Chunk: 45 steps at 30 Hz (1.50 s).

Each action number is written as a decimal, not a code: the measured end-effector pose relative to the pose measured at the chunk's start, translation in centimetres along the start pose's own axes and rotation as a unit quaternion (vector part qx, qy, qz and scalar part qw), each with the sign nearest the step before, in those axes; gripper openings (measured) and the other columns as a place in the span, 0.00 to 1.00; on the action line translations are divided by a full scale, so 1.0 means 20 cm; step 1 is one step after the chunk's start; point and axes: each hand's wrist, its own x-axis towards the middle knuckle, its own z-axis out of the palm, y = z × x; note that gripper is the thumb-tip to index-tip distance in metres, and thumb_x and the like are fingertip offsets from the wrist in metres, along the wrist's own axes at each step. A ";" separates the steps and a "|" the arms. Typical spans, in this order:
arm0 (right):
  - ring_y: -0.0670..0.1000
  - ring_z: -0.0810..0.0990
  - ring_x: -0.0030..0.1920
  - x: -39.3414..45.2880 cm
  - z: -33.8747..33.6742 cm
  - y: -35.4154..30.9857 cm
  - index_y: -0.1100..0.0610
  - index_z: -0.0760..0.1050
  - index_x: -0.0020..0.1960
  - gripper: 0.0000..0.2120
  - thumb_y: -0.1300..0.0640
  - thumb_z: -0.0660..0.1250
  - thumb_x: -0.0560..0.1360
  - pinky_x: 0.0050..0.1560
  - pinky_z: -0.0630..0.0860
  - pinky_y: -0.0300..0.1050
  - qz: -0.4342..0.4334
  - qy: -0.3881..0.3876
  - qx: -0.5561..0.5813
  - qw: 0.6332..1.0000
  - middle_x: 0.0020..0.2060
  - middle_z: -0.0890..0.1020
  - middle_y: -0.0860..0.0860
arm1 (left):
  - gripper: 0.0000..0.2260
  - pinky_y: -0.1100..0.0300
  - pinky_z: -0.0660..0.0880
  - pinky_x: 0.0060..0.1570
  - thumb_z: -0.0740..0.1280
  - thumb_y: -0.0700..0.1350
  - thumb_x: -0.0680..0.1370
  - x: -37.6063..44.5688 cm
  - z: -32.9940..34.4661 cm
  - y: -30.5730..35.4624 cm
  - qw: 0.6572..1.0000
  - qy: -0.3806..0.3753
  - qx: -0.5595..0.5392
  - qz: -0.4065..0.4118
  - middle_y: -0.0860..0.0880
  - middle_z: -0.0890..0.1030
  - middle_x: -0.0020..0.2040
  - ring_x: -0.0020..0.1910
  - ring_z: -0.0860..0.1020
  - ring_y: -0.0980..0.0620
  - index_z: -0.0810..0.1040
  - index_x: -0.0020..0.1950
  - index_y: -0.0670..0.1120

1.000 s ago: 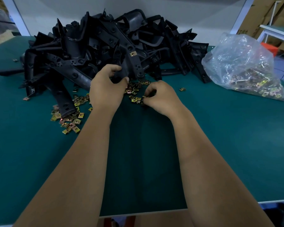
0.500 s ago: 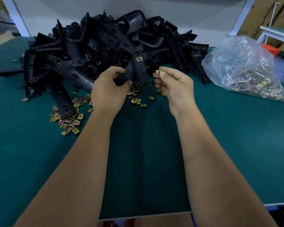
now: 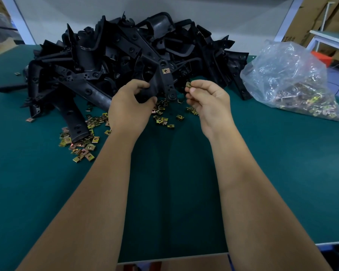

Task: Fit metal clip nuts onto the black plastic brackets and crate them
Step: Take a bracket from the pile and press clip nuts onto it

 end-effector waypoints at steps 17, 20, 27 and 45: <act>0.49 0.81 0.38 -0.01 0.04 0.00 0.59 0.80 0.47 0.08 0.70 0.68 0.74 0.42 0.78 0.40 0.010 -0.046 -0.051 0.998 0.39 0.83 0.54 | 0.14 0.60 0.68 0.44 0.73 0.52 0.75 -0.02 -0.01 0.02 1.000 -0.008 0.003 0.004 0.58 0.79 0.56 0.53 0.73 0.60 0.77 0.59 0.59; 0.48 0.80 0.38 -0.02 0.04 0.00 0.59 0.81 0.47 0.08 0.70 0.67 0.74 0.42 0.78 0.40 0.006 -0.047 -0.049 0.998 0.38 0.83 0.53 | 0.14 0.60 0.68 0.46 0.73 0.51 0.75 -0.02 -0.01 0.02 1.000 -0.011 0.004 0.004 0.58 0.79 0.57 0.55 0.73 0.60 0.77 0.59 0.59; 0.48 0.79 0.38 -0.02 0.04 -0.01 0.59 0.80 0.47 0.09 0.70 0.67 0.74 0.42 0.78 0.40 0.001 -0.054 -0.041 0.998 0.38 0.83 0.52 | 0.14 0.60 0.68 0.47 0.73 0.51 0.74 -0.02 -0.01 0.03 1.000 -0.014 0.012 -0.004 0.56 0.79 0.58 0.56 0.74 0.59 0.77 0.59 0.60; 0.51 0.81 0.43 -0.02 0.07 0.02 0.59 0.82 0.48 0.05 0.66 0.69 0.75 0.43 0.78 0.42 -0.004 -0.047 -0.046 0.998 0.43 0.83 0.56 | 0.13 0.64 0.66 0.38 0.73 0.50 0.75 -0.02 -0.02 0.05 1.000 -0.005 0.018 0.004 0.57 0.80 0.57 0.58 0.76 0.56 0.78 0.58 0.58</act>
